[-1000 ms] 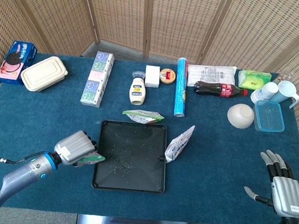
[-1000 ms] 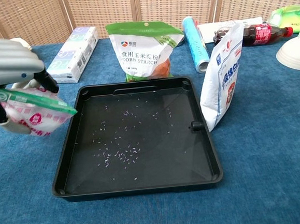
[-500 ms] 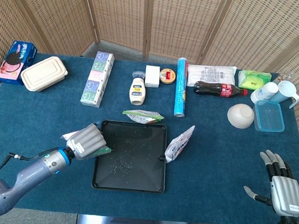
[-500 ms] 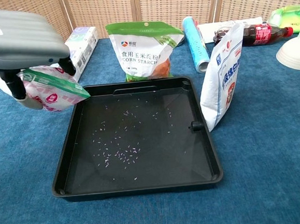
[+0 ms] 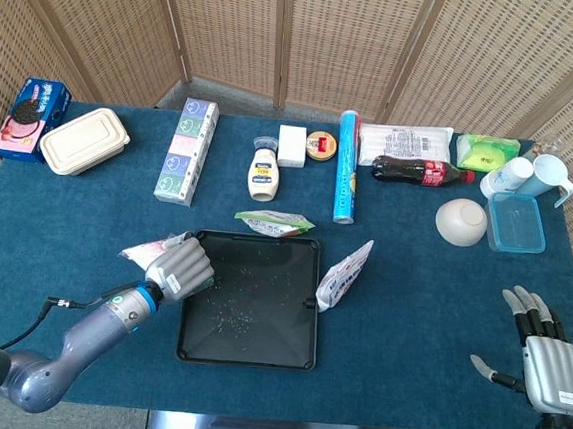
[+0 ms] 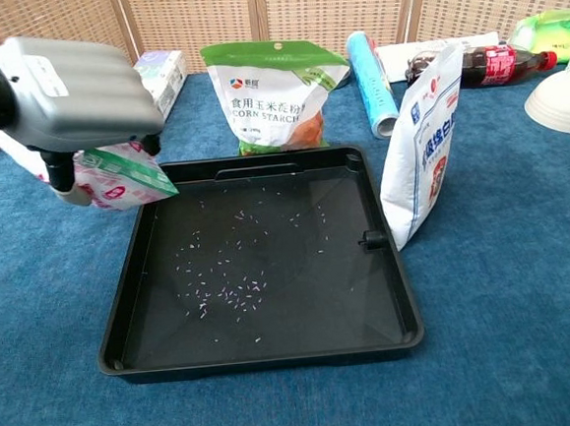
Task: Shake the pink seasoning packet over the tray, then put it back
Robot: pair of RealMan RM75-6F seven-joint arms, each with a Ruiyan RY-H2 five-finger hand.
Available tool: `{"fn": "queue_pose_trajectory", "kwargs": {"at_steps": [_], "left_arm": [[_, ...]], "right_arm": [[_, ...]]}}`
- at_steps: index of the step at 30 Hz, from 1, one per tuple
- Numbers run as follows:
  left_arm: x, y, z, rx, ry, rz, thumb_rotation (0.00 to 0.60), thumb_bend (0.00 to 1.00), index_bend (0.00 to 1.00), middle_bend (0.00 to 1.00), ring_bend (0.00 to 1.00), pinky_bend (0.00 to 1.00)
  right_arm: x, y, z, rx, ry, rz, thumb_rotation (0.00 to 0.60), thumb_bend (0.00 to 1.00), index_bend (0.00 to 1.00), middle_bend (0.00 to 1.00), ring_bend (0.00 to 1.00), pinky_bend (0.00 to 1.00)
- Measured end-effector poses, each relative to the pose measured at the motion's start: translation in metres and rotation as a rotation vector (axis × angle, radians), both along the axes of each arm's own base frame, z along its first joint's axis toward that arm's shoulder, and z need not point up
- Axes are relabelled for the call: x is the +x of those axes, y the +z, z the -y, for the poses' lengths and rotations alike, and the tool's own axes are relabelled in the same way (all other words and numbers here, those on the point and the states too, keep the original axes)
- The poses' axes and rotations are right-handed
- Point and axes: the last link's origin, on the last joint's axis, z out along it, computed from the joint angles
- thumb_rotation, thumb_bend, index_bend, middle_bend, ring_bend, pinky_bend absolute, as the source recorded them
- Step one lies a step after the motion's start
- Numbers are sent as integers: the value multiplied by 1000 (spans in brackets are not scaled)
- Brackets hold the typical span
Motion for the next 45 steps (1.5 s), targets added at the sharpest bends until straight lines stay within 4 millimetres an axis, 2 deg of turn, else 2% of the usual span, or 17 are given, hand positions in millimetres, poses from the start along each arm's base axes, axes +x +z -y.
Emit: {"fn": "queue_pose_trajectory", "kwargs": {"at_steps": [16,24,45], "left_arm": [[10,-10,-2,31,-85,-93,600,650,1000,682,608,553],[16,-14,0,56,-233,-227,600,648,1000,682,608,552],[14,-23,-1,73,-505,-326,600,639,1000,682,608,553]], "right_arm": [[-1,2,0,-8,-3,0,464,0,0,0,46,86],[-1,1,1,-4,-5,-2,465,0,0,0,46,86],[-2,4,1,-9,-12,1,462,0,0,0,46,86]]}}
